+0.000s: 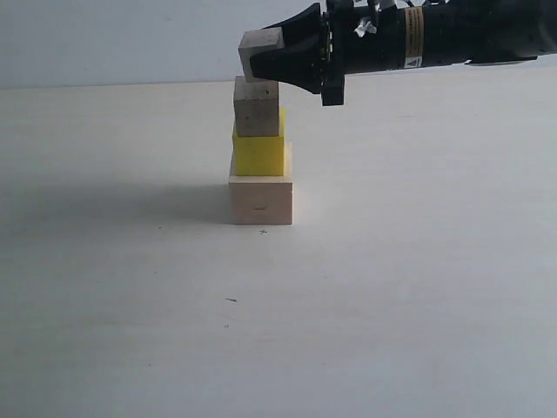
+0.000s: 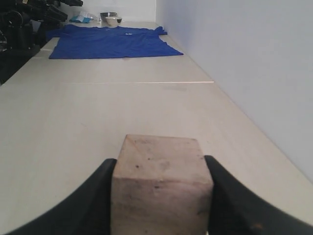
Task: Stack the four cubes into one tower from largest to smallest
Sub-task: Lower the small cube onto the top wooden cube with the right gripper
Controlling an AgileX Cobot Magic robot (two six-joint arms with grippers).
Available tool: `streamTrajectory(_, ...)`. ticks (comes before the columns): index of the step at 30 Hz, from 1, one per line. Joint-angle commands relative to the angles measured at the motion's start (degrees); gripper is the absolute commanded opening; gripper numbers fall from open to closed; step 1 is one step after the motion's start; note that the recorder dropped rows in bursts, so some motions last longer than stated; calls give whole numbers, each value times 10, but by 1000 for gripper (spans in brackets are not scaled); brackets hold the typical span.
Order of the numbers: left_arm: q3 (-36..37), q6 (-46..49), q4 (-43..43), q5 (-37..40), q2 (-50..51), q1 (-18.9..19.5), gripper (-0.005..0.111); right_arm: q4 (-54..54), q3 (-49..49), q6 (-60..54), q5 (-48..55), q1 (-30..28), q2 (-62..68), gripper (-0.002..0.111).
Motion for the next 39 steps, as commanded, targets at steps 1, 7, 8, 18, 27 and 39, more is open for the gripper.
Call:
streamTrajectory(1, 2, 3, -3, 0, -2, -3, 0, 4, -6, -11, -4, 7, -2, 0)
streamTrajectory(7, 2, 3, 0, -2, -2, -3, 0, 4, -6, -14, -4, 7, -2, 0)
streamTrajectory(8, 2, 3, 0, -3, -2, -3, 0, 4, -6, -16, -4, 7, -2, 0)
streamTrajectory(18, 2, 3, 0, -8, -2, -3, 0, 6, -6, -26, -4, 17, -2, 0)
streamTrajectory(27, 2, 3, 0, -11, -2, -3, 0, 8, -6, -28, -4, 17, -2, 0)
streamTrajectory(39, 2, 3, 0, -11, -2, -3, 0, 1, -6, -31, -4, 17, -2, 0)
